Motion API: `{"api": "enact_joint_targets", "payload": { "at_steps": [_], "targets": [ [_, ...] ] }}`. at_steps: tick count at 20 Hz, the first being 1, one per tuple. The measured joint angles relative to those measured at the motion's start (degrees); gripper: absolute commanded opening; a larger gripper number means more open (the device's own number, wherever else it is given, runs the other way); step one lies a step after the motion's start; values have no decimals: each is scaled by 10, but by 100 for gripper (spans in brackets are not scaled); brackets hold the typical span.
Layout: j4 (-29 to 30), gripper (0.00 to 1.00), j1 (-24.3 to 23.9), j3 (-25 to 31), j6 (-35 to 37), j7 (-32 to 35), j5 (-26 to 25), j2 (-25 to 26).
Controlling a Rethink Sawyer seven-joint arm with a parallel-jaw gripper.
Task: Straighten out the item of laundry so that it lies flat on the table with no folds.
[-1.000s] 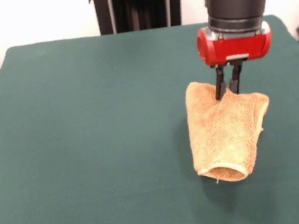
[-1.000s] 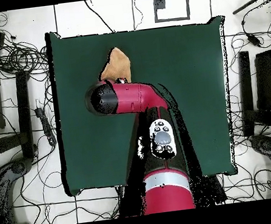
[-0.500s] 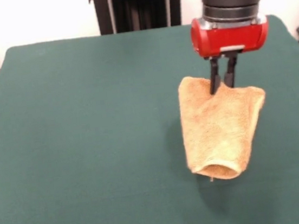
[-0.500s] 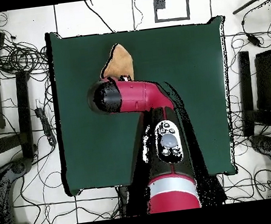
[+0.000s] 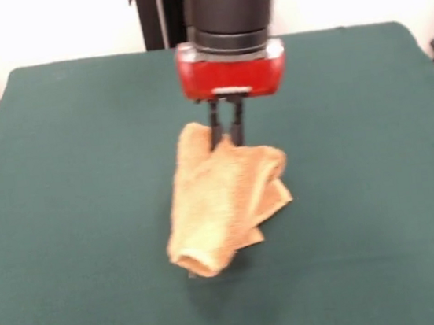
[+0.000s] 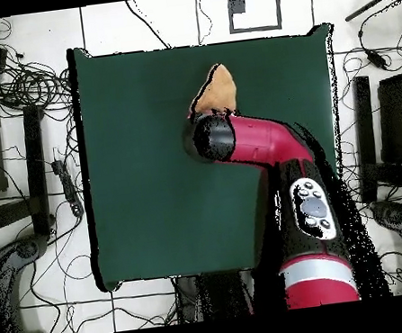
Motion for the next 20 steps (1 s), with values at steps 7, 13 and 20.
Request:
{"api": "enact_joint_targets", "payload": {
  "at_steps": [7, 13, 20],
  "targets": [
    [25, 0, -60, 29, 0, 0, -18, -1],
    [34, 0, -69, 37, -8, 0, -28, 1],
    [37, 0, -57, 38, -16, 0, -28, -2]
  ]
}}
